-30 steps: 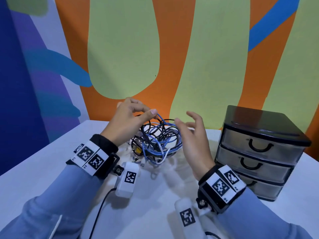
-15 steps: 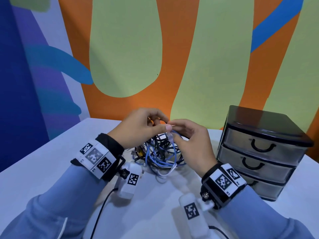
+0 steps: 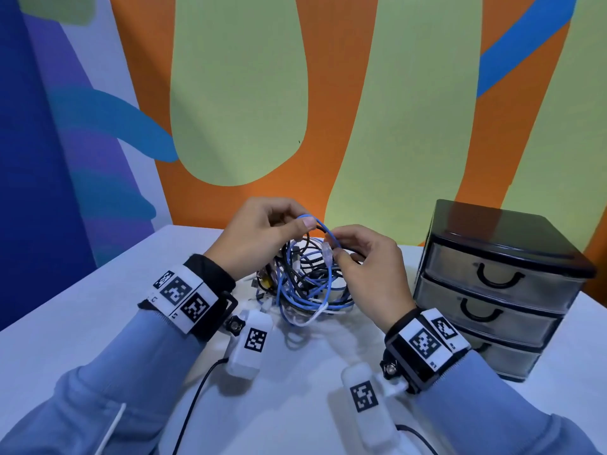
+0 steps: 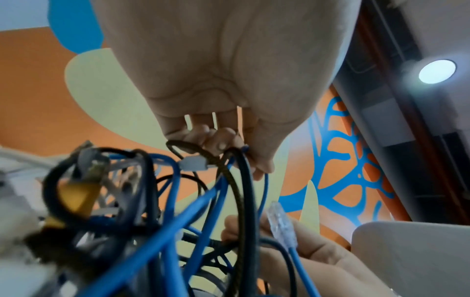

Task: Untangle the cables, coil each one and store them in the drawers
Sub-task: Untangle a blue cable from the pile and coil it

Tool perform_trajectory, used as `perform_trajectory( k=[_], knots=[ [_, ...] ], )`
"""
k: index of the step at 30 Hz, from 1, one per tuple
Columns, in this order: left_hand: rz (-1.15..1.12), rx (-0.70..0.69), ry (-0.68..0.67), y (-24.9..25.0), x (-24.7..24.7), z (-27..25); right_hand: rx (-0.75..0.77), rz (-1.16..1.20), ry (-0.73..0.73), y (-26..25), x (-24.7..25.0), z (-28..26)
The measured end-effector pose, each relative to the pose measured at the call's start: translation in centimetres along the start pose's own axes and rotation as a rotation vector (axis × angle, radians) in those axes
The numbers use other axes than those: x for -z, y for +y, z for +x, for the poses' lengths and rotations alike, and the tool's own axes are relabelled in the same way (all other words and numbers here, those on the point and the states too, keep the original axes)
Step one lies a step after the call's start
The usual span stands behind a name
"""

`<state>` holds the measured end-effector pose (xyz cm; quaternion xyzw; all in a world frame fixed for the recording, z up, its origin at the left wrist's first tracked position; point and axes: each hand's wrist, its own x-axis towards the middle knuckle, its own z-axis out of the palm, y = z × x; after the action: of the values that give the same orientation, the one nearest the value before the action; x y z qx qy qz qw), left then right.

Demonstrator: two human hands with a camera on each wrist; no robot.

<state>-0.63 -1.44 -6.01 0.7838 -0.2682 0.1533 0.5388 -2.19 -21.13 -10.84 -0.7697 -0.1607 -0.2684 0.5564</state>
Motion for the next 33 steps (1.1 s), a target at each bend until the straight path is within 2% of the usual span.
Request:
perform_trajectory(
  k=[4,8,13,16,18,20,23,25,27,31,33],
  knots=[
    [-0.128,0.031,0.067,0.2,0.0,0.0,-0.020,-0.093,-0.027,0.9,0.3,0.3],
    [-0.259,0.117,0.154,0.4,0.2,0.3,-0.088,-0.025,-0.011,1.0,0.2,0.3],
    [-0.182,0.175,0.194,0.3,0.7,0.5,-0.131,0.014,-0.063,1.0,0.2,0.1],
    [0.006,0.155,0.107,0.4,0.9,0.2,-0.131,-0.026,-0.118,1.3,0.2,0.0],
    [0.023,0.145,0.069,0.5,1.1,0.1,-0.131,-0.028,-0.124,1.3,0.2,-0.1],
    [-0.064,0.140,0.074,0.6,1.2,0.1,-0.131,-0.035,-0.121,1.4,0.4,-0.1],
    [-0.317,0.153,0.117,0.7,1.5,0.3,-0.189,-0.058,-0.107,1.8,0.6,0.0],
    [-0.357,0.157,0.124,0.8,1.5,0.4,-0.213,-0.066,-0.085,1.9,0.7,0.0],
    [-0.350,0.179,0.120,0.7,1.4,0.4,-0.168,-0.084,-0.052,1.6,0.8,0.0],
    [-0.309,0.235,0.144,0.3,1.6,0.5,0.055,-0.018,0.079,-1.5,0.5,-0.2],
    [-0.288,0.245,0.133,0.2,1.7,0.5,0.159,0.000,0.066,-3.4,0.4,-0.7]
  ],
)
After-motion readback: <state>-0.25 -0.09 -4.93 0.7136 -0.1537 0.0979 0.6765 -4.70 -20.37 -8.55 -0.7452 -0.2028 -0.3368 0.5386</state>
